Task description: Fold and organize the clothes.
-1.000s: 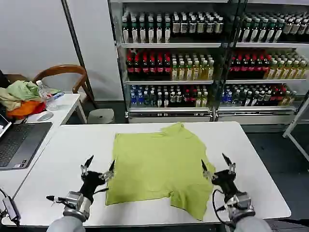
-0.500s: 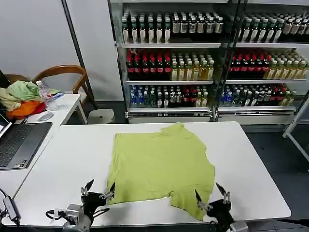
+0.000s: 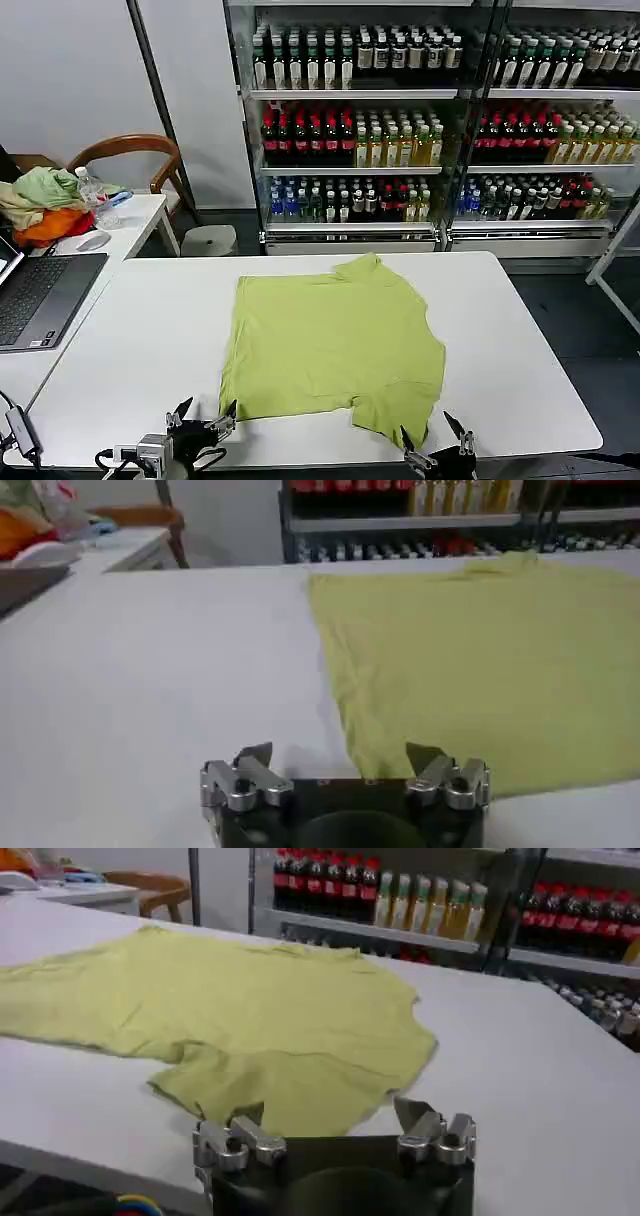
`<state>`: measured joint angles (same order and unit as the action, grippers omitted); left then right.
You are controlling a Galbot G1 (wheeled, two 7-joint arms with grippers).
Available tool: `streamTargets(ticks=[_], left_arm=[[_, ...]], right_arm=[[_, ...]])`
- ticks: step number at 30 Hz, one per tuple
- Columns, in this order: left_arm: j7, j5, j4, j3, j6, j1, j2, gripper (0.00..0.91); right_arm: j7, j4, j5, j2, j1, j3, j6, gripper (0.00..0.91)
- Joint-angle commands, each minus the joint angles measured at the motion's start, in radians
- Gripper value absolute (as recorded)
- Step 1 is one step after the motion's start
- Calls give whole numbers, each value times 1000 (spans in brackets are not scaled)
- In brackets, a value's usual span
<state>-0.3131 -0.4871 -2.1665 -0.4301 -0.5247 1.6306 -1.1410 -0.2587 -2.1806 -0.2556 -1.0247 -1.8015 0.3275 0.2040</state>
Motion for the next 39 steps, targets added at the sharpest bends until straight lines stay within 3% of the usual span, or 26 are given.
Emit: streamTargets(ticks=[1, 11, 12, 13, 14, 15, 16, 30, 39], left_arm=[[-23, -56, -4, 0, -19, 10, -2, 907], [-28, -52, 7, 6, -14, 2, -10, 907], [-28, -51, 8, 7, -14, 3, -11, 907], [-29, -51, 8, 10, -14, 4, -11, 887], [-30, -49, 7, 13, -14, 6, -12, 443], [-33, -47, 7, 16, -14, 7, -13, 121], [-35, -44, 8, 21, -14, 8, -16, 40], [-24, -32, 20, 47, 15, 6, -28, 40], [-12, -10, 33, 53, 33, 0, -30, 40]], right_arm=[[-9, 15, -1, -7, -7, -17, -5, 907], [-5, 41, -5, -21, 17, -49, -10, 907], [-6, 41, -6, -21, 17, -50, -10, 776], [-5, 43, -7, -21, 18, -50, -11, 403], [-5, 44, -11, -20, 18, -50, -11, 131], [-6, 45, -14, -19, 18, -51, -10, 50], [-6, 45, -18, -18, 17, -52, -10, 0], [-6, 50, -27, -25, 24, -70, -9, 0], [24, 29, -24, -17, 23, -53, -41, 0]])
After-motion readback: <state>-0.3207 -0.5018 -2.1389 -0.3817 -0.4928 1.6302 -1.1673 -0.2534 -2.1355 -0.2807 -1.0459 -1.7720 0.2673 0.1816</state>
